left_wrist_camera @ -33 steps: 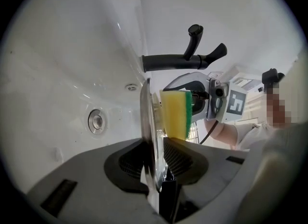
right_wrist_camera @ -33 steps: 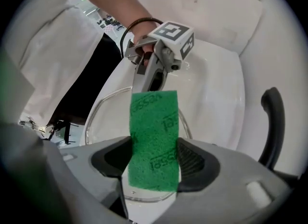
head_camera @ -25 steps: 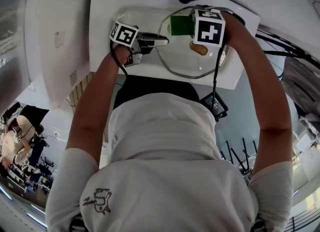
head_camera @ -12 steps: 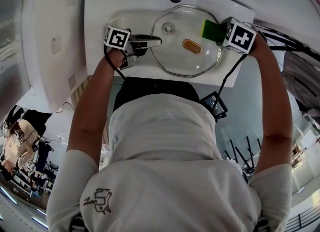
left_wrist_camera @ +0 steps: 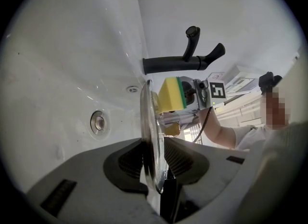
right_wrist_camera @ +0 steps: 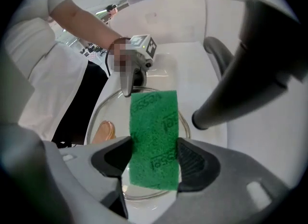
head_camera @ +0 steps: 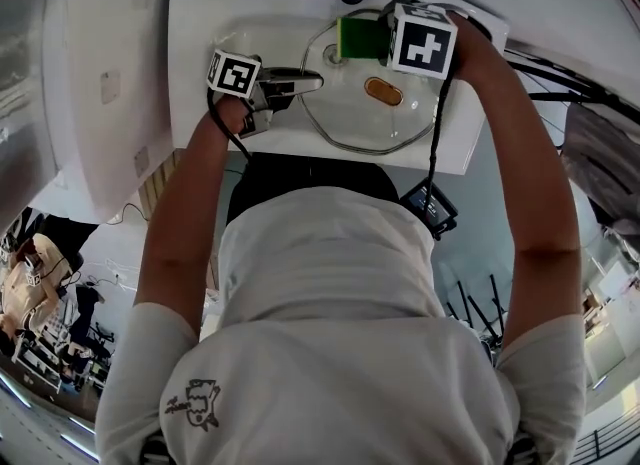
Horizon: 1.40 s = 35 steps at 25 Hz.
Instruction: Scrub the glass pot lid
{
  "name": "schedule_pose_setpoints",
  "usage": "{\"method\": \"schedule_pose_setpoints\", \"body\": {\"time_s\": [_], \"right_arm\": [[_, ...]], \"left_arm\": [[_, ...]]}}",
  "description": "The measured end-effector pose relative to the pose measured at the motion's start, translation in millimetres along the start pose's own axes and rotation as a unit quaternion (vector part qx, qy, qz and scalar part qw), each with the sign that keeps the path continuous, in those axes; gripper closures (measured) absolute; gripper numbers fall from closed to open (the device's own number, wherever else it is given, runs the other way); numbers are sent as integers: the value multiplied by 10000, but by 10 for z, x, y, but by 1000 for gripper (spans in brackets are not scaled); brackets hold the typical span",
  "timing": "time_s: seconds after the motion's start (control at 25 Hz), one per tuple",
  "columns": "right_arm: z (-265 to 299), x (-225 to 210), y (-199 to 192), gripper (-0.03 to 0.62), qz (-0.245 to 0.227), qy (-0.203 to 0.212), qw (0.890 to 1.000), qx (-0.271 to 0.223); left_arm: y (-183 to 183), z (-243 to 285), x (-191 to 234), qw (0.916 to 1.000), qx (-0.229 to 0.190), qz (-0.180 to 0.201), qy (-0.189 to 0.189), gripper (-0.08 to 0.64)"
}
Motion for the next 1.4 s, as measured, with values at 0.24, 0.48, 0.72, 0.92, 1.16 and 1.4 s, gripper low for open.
{"method": "schedule_pose_setpoints", "body": {"time_s": [0.24,0.48,0.72,0.92,1.16,1.4], "right_arm": [[82,-147,-20,305,112,-21,9998,187],[120,-193,-151,307,729,216,9971,-21],[87,-264,-563,306,1417,110,9897,172],[18,-109,-1013,306,2132,123,9768,174],[-80,355,-1349,306,3059,9,9519,164],[-122,845,-1453,305,3606,-141,9325,145]], "left_arm": [[-1,-9,-12,10000,-50,54,31,443],[-14,-17,13,9998,-182,64,48,443],[-23,-26,19,9995,-318,19,-16,445],[-14,-34,-17,9993,-352,78,28,445],[-83,-34,8,9992,-358,173,84,445],[-92,5,5,9992,-318,203,109,442]]}}
Point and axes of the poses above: the fingertips, and each gripper's own axes: z forward along the fingers, x to its left, y out of its top, the point moved 2 cm from there along -z, backward along the fingers, and after that the axes turned 15 degrees about -y, right-handed, at the moved point
